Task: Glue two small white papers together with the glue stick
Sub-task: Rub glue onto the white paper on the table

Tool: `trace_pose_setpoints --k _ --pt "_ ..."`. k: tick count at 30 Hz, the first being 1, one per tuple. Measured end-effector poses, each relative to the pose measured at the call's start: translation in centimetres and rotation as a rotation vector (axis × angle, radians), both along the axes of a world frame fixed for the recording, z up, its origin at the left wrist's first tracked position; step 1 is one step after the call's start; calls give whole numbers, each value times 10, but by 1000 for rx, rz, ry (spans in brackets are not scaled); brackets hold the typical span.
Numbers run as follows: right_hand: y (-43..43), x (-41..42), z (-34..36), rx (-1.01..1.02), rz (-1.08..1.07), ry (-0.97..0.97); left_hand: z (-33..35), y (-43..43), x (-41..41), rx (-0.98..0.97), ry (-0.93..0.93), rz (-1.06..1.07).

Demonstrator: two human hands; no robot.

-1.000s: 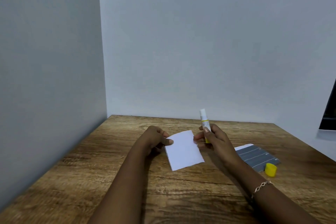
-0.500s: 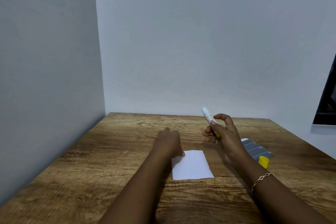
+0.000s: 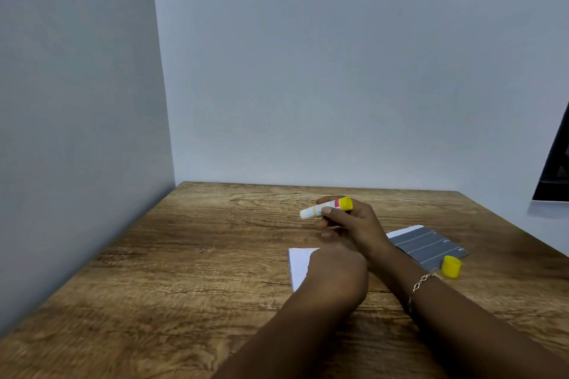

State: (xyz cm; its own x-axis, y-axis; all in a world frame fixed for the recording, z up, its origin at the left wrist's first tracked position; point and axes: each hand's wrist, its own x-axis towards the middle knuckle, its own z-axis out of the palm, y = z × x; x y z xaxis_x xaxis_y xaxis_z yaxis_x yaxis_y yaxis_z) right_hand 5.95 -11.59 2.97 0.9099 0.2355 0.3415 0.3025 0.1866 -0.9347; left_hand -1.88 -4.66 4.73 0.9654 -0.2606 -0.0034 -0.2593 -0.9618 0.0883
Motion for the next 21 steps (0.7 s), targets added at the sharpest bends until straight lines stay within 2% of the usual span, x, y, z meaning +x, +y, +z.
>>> trace_pose_setpoints --k 5,12,21 --pt "11 7 -1 -118 64 -10 -2 -1 8 5 117 42" --pt "18 10 -2 -279 171 -57 -11 -2 14 14 153 37" --pt "17 14 -8 -428 158 -111 -13 -6 19 25 232 84"
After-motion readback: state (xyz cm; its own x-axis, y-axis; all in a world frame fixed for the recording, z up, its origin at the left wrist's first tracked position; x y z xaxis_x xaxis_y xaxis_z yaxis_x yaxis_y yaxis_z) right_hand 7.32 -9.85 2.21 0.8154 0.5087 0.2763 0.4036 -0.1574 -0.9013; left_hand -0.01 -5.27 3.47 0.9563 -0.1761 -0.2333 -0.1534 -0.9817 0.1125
